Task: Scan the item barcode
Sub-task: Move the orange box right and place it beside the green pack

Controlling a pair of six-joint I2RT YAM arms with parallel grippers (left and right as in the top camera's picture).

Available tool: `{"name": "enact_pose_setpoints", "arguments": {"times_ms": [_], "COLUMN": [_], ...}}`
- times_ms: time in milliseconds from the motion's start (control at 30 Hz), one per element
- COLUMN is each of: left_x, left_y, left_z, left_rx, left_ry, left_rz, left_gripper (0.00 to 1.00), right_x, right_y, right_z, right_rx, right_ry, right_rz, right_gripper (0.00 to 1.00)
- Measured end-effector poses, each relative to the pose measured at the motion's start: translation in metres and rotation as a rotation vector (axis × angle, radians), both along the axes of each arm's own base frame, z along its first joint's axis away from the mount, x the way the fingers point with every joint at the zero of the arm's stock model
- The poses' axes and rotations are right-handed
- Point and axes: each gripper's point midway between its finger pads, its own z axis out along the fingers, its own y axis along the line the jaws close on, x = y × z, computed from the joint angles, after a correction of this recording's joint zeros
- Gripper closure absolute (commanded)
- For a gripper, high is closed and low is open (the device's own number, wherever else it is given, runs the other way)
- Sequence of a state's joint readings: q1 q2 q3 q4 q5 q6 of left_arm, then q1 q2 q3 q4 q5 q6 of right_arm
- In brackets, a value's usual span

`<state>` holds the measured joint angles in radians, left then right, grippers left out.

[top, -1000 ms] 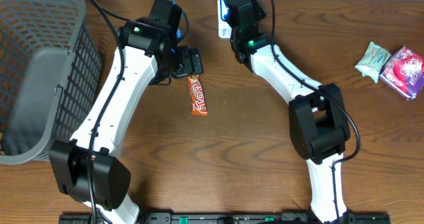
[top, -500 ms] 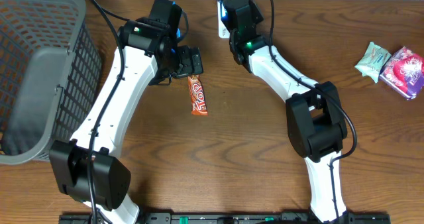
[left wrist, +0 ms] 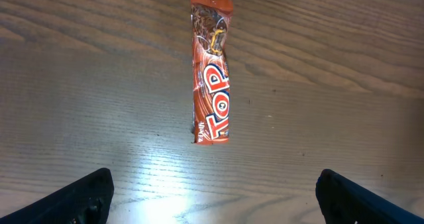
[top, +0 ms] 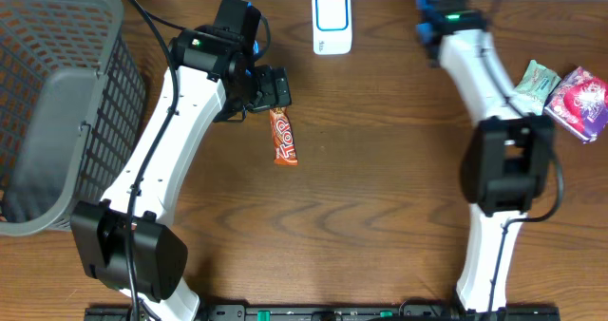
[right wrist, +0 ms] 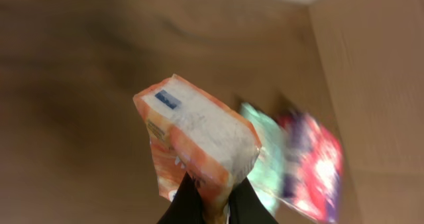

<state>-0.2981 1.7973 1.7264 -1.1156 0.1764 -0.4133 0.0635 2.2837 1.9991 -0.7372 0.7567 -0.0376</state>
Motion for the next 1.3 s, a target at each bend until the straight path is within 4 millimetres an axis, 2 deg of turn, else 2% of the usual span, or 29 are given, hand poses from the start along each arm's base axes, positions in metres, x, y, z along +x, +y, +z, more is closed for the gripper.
{"name": "enact_pose_setpoints", "arguments": {"times_ms": [133,333,367,400,433,567,600,767,967,1067,1167,1267,1300], "left_x": [0.000,0.000,0.000,0.000,0.000,0.000,0.000,0.000,0.000,0.000,0.000,0.000,0.000], "left_y": [0.000,0.000,0.000,0.000,0.000,0.000,0.000,0.000,0.000,0.000,0.000,0.000,0.000], "left_z": [0.000,0.000,0.000,0.000,0.000,0.000,0.000,0.000,0.000,0.000,0.000,0.000,0.000], "left_rx": [0.000,0.000,0.000,0.000,0.000,0.000,0.000,0.000,0.000,0.000,0.000,0.000,0.000], "left_ry": [-0.001,0.000,0.000,0.000,0.000,0.000,0.000,0.000,0.000,-0.001,0.000,0.000,0.000], "left_rz": [0.000,0.000,0.000,0.000,0.000,0.000,0.000,0.000,0.000,0.000,0.000,0.000,0.000], "left_gripper": [0.02,0.02,0.02,0.02,0.02,0.02,0.02,0.02,0.02,0.02,0.02,0.02,0.02], "right_x": [-0.030,-0.057,-0.060,-0.064,-0.067,-0.075,-0.076,-0.083,-0.091,-0.089,-0.085,-0.080,-0.079], "right_y": [-0.062,-0.119,-0.123,-0.129,-0.134,-0.146,-0.147,-0.142,-0.126,-0.114,-0.090,-0.045,-0.023], "right_z": [-0.014,-0.026,-0.027,-0.030,-0.031,-0.041,-0.044,-0.053,-0.060,-0.057,-0.040,-0.002,0.017], "right_rx": [0.044,0.126,0.137,0.156,0.175,0.275,0.304,0.410,0.498,0.570,0.694,0.885,0.965], "right_ry": [0.090,0.118,0.122,0.124,0.123,0.120,0.118,0.129,0.147,0.128,0.096,0.042,0.021], "right_rz": [-0.115,-0.226,-0.235,-0.250,-0.263,-0.277,-0.275,-0.276,-0.311,-0.302,-0.249,-0.131,-0.069], "right_gripper": [0.99,0.99,0.93,0.80,0.61,0.26,0.19,0.02,0.01,0.01,0.01,0.01,0.01]}}
